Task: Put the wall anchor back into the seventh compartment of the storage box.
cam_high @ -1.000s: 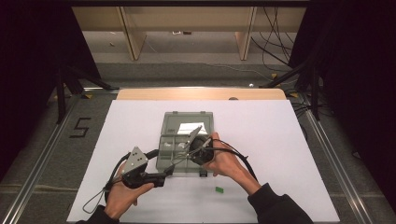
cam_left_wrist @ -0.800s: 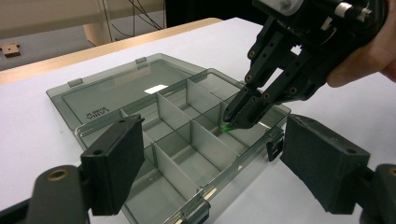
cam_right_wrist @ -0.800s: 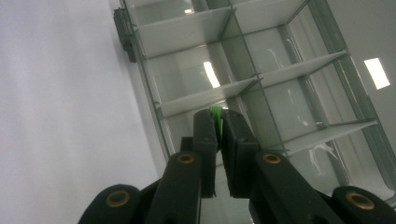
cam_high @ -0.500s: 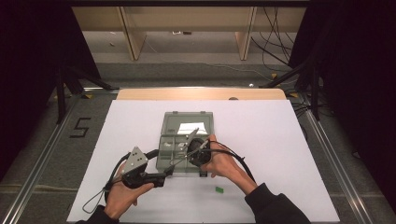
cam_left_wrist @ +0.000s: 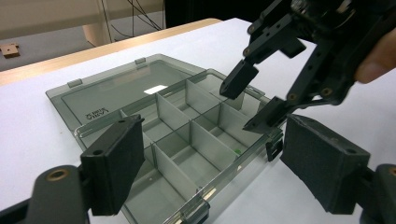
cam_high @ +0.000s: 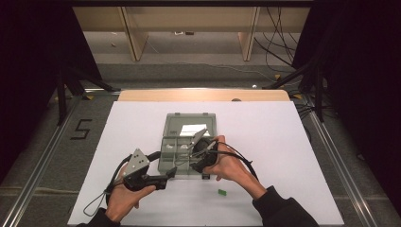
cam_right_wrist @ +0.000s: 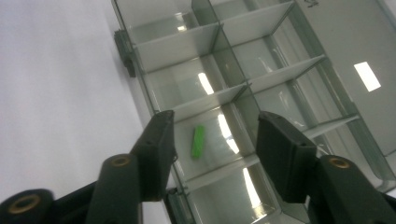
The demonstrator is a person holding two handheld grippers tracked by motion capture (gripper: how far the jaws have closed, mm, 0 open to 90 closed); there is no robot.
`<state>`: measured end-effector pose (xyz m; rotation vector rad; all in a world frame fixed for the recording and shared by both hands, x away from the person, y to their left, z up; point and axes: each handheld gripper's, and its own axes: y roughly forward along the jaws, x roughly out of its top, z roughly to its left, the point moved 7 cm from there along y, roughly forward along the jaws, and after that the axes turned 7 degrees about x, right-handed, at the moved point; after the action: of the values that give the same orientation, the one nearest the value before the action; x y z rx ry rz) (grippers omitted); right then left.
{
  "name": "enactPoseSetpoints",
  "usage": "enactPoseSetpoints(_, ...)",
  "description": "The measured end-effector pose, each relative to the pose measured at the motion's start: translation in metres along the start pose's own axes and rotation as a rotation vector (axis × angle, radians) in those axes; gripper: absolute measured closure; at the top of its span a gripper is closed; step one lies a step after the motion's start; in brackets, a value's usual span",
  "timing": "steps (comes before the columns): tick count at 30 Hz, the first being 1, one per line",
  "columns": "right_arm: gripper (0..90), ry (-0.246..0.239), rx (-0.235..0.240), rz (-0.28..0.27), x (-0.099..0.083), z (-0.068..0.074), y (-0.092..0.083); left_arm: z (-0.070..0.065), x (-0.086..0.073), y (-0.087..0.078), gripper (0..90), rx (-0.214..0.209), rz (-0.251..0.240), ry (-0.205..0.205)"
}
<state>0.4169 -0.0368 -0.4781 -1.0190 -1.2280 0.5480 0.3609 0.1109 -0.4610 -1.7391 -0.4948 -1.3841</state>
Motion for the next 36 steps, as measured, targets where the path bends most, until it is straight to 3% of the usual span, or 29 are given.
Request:
enactPoseSetpoints(5,36.3,0.002,-0.010,-0.030,0.003,0.003,-0.010,0.000,0.000,0.000,20.2,0.000,0.000,0.000)
enactPoseSetpoints(11,31.6,-0.012,-0.020,-0.051,0.004,0.010,-0.022,0.000,0.000,0.000,20.2,-0.001,-0.004,0.005)
enactPoseSetpoints(15,29.6,-0.012,-0.028,-0.050,-0.004,0.015,-0.031,0.000,0.000,0.000,20.2,0.002,-0.002,0.002)
enactPoseSetpoints(16,29.4,-0.011,-0.028,-0.047,-0.008,0.016,-0.033,0.001,0.001,0.000,20.2,-0.003,-0.006,0.024)
enactPoseSetpoints(28,28.2,0.015,-0.041,-0.046,-0.033,0.016,-0.047,0.001,0.001,0.000,20.2,-0.002,-0.007,0.020)
enactPoseSetpoints(30,28.1,0.018,-0.043,-0.045,-0.035,0.017,-0.050,0.000,0.001,0.000,20.2,0.002,-0.003,-0.004)
enactPoseSetpoints(32,27.9,0.017,-0.044,-0.047,-0.038,0.017,-0.052,0.001,0.001,0.000,20.2,-0.004,-0.007,0.022)
enactPoseSetpoints(36,27.1,0.028,-0.038,-0.038,-0.047,0.018,-0.055,0.001,0.001,0.000,20.2,-0.003,-0.007,0.019)
